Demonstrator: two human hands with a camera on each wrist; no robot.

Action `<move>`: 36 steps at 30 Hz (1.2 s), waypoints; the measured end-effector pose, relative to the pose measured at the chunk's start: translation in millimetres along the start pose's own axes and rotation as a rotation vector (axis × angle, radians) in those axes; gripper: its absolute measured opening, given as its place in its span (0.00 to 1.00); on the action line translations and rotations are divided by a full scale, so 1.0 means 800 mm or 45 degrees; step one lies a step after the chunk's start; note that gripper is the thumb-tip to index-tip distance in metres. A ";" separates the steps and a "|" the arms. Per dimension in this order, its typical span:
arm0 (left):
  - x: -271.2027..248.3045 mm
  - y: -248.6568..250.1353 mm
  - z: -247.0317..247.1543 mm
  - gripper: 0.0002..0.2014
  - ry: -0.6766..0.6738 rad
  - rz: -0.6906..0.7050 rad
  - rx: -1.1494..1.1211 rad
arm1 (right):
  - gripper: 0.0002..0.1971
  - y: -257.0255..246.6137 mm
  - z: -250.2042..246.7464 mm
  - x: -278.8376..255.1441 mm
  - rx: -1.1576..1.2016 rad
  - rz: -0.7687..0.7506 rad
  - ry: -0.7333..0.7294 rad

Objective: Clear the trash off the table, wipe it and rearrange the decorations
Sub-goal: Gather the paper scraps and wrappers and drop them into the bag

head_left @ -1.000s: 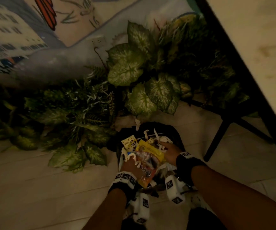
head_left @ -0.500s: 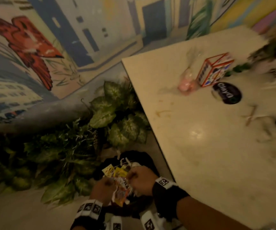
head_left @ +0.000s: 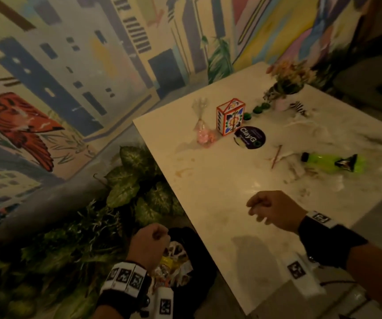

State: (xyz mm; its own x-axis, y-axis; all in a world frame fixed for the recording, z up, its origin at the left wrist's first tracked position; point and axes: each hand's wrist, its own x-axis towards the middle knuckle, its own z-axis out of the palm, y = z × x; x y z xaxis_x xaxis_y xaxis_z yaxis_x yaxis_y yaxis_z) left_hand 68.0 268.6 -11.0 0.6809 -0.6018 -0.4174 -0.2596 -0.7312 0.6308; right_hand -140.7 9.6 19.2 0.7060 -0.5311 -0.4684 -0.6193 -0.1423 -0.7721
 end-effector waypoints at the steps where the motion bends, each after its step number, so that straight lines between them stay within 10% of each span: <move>1: 0.002 0.010 0.003 0.04 -0.008 0.017 0.004 | 0.07 0.009 -0.018 -0.005 -0.019 0.017 0.048; 17: 0.126 0.306 0.182 0.13 0.006 0.089 0.114 | 0.07 0.136 -0.359 0.052 -0.492 0.027 0.371; 28: 0.184 0.433 0.313 0.44 -0.132 0.187 0.606 | 0.63 0.235 -0.452 0.102 -1.145 0.200 -0.031; 36: 0.194 0.501 0.398 0.57 -0.385 0.606 1.094 | 0.69 0.263 -0.470 0.117 -1.185 0.200 -0.072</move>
State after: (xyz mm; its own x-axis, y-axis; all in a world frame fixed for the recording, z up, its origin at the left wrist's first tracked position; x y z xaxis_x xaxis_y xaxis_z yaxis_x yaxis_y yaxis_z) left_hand -148.5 -220.1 -31.6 0.2092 -0.8584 -0.4684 -0.9410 -0.3070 0.1421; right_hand -333.9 -383.9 -25.5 0.5915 -0.5631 -0.5771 -0.7168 -0.6950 -0.0565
